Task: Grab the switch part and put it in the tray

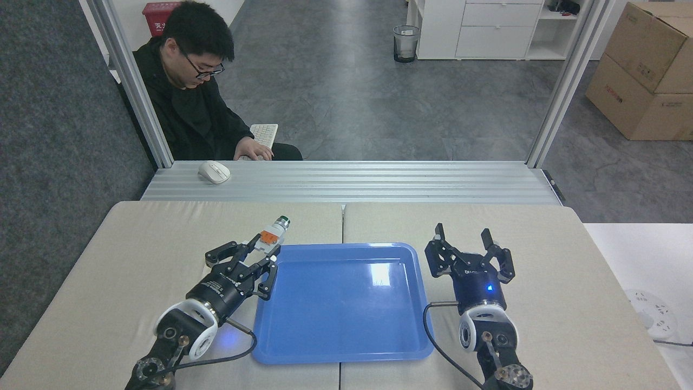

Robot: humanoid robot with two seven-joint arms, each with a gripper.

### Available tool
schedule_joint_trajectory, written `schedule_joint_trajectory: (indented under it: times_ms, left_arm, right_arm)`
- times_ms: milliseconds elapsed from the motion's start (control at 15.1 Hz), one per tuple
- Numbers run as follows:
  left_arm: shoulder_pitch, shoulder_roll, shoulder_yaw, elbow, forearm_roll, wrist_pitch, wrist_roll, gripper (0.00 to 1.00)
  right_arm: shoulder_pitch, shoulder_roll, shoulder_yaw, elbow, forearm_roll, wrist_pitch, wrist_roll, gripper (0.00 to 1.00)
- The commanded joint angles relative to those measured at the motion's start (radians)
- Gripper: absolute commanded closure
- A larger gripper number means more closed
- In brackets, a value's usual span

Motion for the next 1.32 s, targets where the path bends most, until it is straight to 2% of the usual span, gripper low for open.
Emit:
schedule_joint_trajectory:
  times_ms: [0,66,198,396,594,925,1057,1189,1255]
  left_arm:
    - [-0.003,-0.108,-0.232,-0.043,-0.303,-0.007,-0.031,1.00]
    - [-0.024,-0.115,-0.161,0.013,-0.259,0.239,0.030,0.01]
    - [-0.032,-0.118,-0.068,0.013,-0.158,0.246,0.034,0.01]
    - [-0.066,-0.104,0.154,0.017,0.114,0.244,0.038,0.00]
    - [-0.067,-0.058,0.262,0.033,0.261,0.238,0.040,0.00]
    - [-0.062,-0.059,0.254,0.114,0.231,0.258,0.087,0.00]
    - [-0.067,-0.058,0.244,0.134,0.151,0.316,0.090,0.01]
    - [-0.067,-0.065,0.242,0.143,0.054,0.328,0.092,0.00]
    - [-0.067,-0.065,0.242,0.143,0.048,0.332,0.092,0.00]
  right_arm:
    - [0.000,0.000,0.000,0.001,0.000,-0.001,0.000,0.00]
    - [0.000,0.005,0.000,0.001,0.000,0.001,-0.001,0.00]
    - [0.000,0.005,0.000,0.001,0.000,-0.001,-0.001,0.00]
    - [0.000,0.005,0.000,0.001,0.000,-0.001,-0.001,0.00]
    - [0.000,0.005,0.000,0.001,0.000,-0.001,-0.001,0.00]
    - [0.000,0.005,0.000,-0.001,0.000,-0.001,-0.001,0.00]
    - [0.000,0.005,0.000,0.001,0.000,0.001,-0.001,0.00]
    - [0.000,0.005,0.000,0.001,0.000,-0.001,-0.001,0.00]
    - [0.000,0.005,0.000,0.001,0.000,-0.001,-0.001,0.00]
